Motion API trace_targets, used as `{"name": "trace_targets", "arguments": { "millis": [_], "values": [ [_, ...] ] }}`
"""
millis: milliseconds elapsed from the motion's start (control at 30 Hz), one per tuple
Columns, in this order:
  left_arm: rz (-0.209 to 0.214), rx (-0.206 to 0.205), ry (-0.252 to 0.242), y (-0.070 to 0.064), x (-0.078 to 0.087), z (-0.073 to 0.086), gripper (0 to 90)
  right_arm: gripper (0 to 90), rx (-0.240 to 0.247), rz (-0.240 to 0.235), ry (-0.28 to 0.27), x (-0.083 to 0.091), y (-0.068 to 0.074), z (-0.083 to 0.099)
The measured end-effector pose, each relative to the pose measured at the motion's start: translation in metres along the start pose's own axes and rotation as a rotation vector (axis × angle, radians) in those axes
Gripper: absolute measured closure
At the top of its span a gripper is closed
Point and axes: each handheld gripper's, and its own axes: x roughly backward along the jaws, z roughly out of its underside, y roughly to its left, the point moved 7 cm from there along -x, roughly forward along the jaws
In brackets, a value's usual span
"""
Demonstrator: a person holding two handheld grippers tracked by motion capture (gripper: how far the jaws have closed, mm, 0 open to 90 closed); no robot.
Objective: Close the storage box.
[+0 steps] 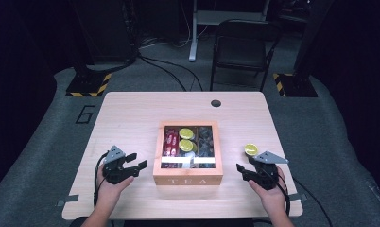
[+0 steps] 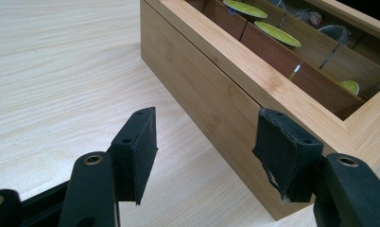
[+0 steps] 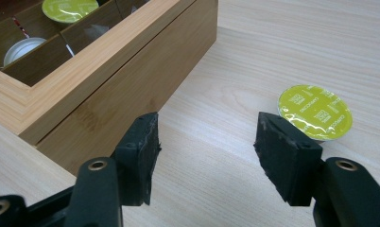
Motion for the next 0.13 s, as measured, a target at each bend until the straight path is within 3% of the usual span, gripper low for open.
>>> {"name": "trace_targets", "arguments": {
  "millis": [133],
  "values": [
    [0.025,-0.029,-0.006,-0.0059,0.0023,-0.0022,37.4,39.6,0.024,-0.003,-0.007,0.0014,0.0046,-0.0008]
  ]
}}
